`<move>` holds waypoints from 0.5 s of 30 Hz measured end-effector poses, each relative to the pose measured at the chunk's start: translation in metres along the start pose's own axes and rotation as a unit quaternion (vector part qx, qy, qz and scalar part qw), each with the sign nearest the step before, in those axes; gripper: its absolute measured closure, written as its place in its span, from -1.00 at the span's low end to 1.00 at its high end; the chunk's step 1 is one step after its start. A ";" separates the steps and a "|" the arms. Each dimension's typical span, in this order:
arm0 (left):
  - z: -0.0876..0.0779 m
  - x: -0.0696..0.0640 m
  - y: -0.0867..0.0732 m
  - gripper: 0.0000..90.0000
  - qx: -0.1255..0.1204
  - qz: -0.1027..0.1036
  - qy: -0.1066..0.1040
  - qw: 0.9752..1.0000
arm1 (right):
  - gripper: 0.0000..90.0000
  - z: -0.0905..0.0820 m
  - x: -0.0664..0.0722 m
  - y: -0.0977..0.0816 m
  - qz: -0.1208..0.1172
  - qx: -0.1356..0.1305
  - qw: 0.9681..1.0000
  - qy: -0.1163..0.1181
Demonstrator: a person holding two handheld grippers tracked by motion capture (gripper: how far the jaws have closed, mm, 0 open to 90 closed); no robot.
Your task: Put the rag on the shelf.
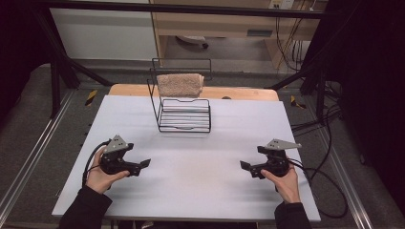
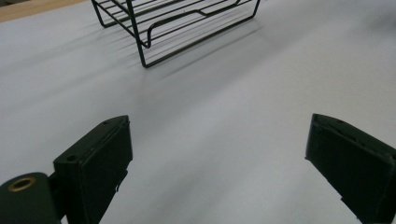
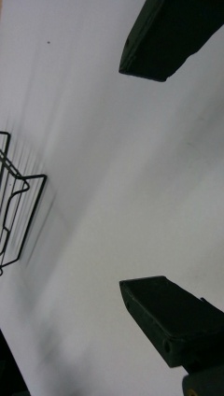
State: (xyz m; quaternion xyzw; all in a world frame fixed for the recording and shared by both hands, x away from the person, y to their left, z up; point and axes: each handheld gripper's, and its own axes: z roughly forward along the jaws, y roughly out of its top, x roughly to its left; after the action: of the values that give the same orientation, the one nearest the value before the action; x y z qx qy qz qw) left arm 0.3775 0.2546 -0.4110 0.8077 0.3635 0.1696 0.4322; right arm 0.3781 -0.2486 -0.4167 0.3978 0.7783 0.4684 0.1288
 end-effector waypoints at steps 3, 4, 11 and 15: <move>0.001 0.001 -0.007 -0.83 0.001 0.001 0.002 1.000 | -0.99 -0.003 -0.003 -0.009 0.003 0.000 1.000 0.002; 0.001 0.002 -0.009 -0.83 0.003 0.002 0.003 1.000 | -0.99 -0.004 -0.005 -0.011 0.004 0.002 1.000 0.002; -0.001 0.005 -0.021 -0.83 0.005 -0.002 0.006 1.000 | -0.99 -0.009 -0.013 -0.028 0.008 0.011 1.000 0.005; -0.003 0.008 -0.029 -0.83 0.008 -0.004 0.006 1.000 | -0.99 -0.011 -0.015 -0.036 0.009 0.020 1.000 0.004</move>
State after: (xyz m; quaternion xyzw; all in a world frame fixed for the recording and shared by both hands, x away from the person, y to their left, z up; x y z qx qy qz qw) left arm 0.3683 0.2725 -0.4331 0.8085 0.3704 0.1703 0.4244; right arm 0.3636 -0.2749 -0.4437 0.4057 0.7841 0.4557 0.1135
